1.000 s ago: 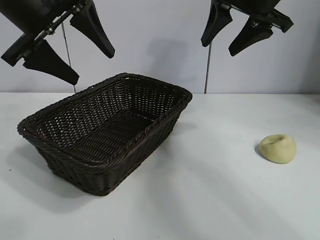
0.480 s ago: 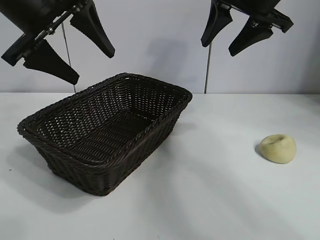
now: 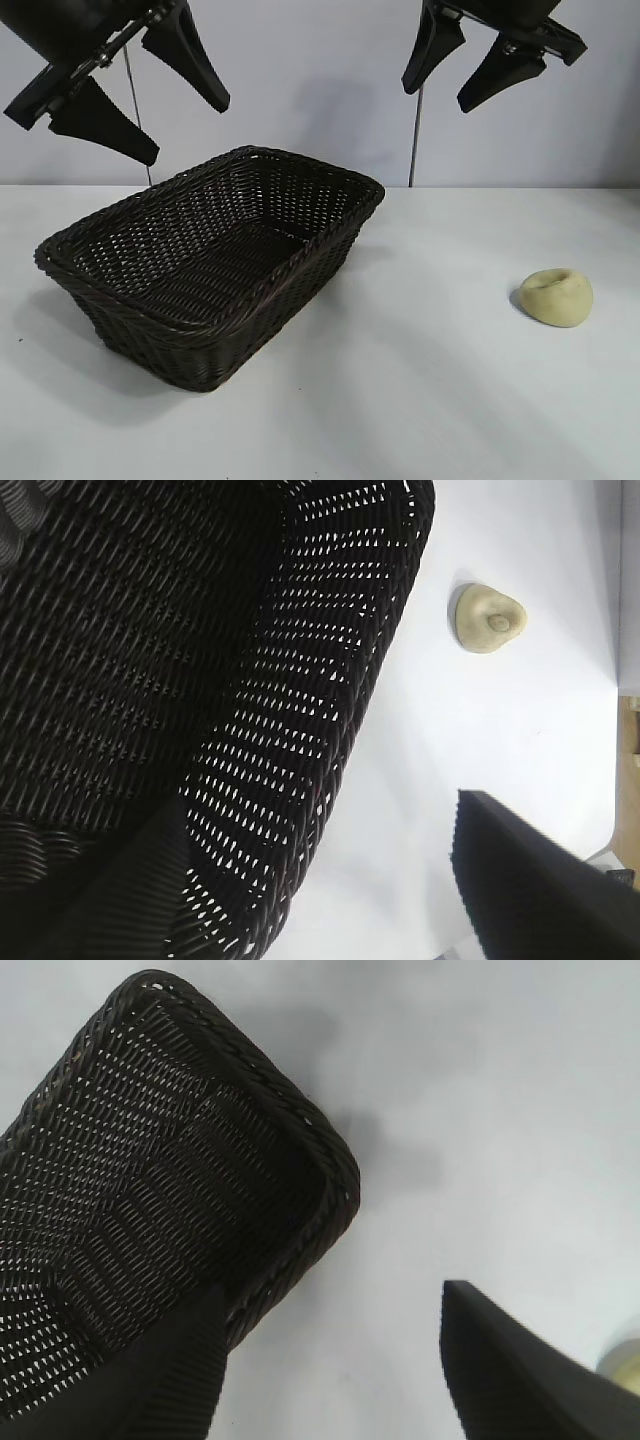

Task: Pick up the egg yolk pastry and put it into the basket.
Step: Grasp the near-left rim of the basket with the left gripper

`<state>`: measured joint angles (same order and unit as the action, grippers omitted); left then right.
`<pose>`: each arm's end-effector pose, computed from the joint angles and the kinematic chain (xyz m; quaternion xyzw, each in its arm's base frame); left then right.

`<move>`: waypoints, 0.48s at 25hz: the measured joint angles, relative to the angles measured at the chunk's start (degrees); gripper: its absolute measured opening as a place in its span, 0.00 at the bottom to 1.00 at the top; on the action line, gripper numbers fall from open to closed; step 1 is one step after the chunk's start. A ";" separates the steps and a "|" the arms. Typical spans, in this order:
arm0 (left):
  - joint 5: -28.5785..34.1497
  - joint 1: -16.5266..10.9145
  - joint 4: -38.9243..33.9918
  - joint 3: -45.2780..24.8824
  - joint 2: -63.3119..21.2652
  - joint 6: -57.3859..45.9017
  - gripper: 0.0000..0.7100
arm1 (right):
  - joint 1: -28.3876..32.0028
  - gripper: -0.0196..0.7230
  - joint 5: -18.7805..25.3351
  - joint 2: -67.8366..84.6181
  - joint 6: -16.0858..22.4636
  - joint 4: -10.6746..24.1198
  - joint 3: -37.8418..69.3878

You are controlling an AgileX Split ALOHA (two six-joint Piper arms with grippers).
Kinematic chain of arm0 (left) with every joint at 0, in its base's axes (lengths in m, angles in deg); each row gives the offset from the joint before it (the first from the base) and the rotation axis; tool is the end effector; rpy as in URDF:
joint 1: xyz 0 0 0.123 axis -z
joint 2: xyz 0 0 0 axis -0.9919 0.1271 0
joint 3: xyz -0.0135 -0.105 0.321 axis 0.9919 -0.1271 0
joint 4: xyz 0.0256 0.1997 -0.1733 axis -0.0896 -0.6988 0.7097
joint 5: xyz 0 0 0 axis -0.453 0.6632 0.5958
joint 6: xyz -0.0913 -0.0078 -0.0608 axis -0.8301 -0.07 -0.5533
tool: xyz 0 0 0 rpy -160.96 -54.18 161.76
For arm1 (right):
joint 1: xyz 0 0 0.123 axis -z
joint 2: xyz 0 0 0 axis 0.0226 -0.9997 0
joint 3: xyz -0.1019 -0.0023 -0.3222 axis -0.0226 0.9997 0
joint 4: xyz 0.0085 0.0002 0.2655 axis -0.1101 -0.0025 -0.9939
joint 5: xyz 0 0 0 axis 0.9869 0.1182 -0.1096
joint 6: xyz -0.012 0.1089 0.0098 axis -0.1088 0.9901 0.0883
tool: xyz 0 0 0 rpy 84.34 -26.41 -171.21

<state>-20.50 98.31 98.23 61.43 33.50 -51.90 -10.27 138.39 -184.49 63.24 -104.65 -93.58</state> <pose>0.3598 -0.1604 0.3065 0.0292 0.9381 -0.3197 0.1300 0.4324 0.1193 0.3334 -0.0846 0.9498 0.1730 0.2466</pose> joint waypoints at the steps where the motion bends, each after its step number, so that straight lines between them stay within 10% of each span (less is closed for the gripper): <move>1: 0.37 0.00 -0.05 0.00 -0.18 -0.81 0.75 | 0.00 0.64 0.04 0.00 0.00 0.00 0.00; 12: 2.91 0.05 -9.34 -1.17 -6.94 -18.25 0.75 | 0.00 0.64 0.15 0.00 0.00 0.00 0.00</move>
<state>-17.59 98.36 88.89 60.27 26.56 -70.15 -10.27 138.54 -184.49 63.24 -104.65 -93.58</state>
